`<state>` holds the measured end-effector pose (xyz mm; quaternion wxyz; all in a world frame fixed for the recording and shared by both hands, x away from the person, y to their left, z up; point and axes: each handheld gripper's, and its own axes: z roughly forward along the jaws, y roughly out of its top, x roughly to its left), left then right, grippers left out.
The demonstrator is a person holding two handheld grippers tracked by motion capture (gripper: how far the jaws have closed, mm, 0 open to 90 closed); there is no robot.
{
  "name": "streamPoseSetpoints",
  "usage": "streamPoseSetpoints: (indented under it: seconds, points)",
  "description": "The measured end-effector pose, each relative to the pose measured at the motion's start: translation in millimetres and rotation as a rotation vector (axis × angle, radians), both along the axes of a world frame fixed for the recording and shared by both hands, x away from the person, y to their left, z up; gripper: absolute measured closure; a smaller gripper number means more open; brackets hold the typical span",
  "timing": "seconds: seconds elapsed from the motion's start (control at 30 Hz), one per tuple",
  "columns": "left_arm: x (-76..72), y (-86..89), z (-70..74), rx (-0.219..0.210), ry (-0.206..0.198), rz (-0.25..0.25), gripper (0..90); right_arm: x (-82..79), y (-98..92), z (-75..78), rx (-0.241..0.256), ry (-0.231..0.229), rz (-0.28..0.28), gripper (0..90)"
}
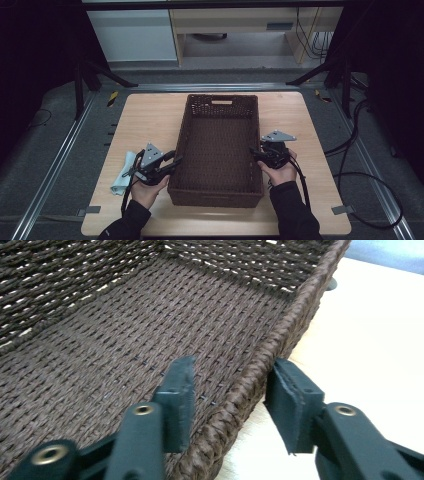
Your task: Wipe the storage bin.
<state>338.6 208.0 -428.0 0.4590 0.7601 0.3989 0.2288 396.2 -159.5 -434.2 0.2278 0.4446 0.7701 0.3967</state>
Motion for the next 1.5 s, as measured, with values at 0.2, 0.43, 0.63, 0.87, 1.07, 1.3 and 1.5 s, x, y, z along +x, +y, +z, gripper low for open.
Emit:
streamPoseSetpoints:
  seconds: [0.2,0.43,0.63,0.87,1.07,1.3,1.5]
  points:
    - [-2.3,-8.2,0.3,-0.017,0.004,-0.034,61.2,1.0,-8.6,1.6,-0.022,-0.001,-0.013,63.1]
    - [-2.9,-4.6,10.8,-0.036,-0.022,-0.04,54.8,0.4,-14.9,3.6,0.007,0.0,-0.021,54.4]
    - [-3.9,16.8,27.7,-0.068,-0.05,-0.008,50.8,-4.0,-22.7,11.9,0.056,-0.031,-0.037,44.1]
    - [-7.4,46.4,19.2,-0.037,-0.012,0.056,48.9,-12.4,-29.7,15.3,0.077,-0.029,-0.021,41.6]
    - [-9.2,71.8,14.2,-0.003,-0.019,0.111,44.0,-18.2,-29.2,16.2,0.076,-0.034,-0.006,44.7]
    - [-10.5,105.8,-5.4,0.051,0.029,0.181,39.9,-20.3,-25.0,11.8,0.063,-0.028,0.004,45.3]
    - [-9.1,133.8,-20.9,0.08,0.08,0.252,39.3,-19.8,-22.8,6.5,0.049,-0.011,0.01,45.5]
